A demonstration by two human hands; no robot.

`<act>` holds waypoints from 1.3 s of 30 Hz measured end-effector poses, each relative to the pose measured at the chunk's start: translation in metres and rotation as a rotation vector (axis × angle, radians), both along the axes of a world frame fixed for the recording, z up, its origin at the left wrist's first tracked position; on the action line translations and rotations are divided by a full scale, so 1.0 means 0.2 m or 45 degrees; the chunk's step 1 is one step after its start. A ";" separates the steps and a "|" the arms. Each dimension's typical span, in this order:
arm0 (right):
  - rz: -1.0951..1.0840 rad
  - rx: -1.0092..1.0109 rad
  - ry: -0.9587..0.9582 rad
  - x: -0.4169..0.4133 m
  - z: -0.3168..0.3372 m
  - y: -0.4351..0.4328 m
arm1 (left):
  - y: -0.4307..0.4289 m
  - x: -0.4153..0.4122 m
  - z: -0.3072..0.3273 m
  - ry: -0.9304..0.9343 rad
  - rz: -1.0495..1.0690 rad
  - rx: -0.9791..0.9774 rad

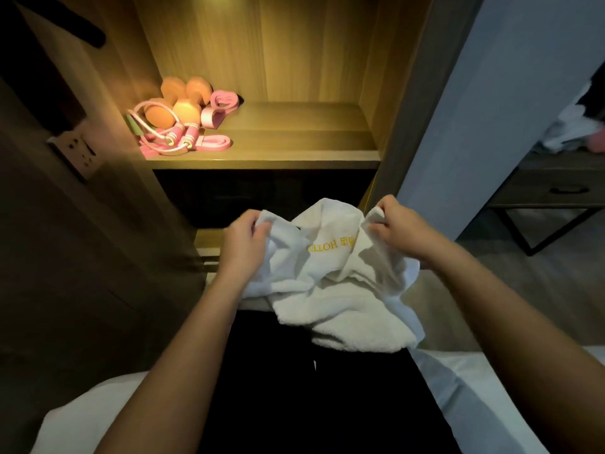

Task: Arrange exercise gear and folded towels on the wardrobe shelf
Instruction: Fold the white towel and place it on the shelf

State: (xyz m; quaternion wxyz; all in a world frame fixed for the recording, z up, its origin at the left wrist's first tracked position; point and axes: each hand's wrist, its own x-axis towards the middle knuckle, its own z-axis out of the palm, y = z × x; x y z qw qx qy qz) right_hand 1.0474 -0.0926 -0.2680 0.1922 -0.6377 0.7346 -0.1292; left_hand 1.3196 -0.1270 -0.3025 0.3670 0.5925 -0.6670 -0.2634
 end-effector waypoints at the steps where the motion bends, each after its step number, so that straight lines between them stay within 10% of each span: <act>1: -0.031 0.037 0.017 -0.06 0.04 -0.05 | -0.08 0.03 0.06 0.034 0.060 -0.025; 7: -0.311 -0.041 -0.162 -0.34 0.28 -0.27 | -0.41 0.16 0.37 0.142 0.251 -0.120; 21: -0.606 -1.281 -0.351 -0.48 1.62 -0.47 | -0.61 0.25 1.75 0.438 0.463 -0.762; 33: -0.403 -1.115 -0.444 -0.32 1.55 -0.46 | -0.53 0.16 1.76 0.214 0.254 -0.790; 39: 0.346 -0.830 -0.404 0.12 1.55 -0.40 | -0.39 -0.08 1.71 -0.033 -0.210 -0.726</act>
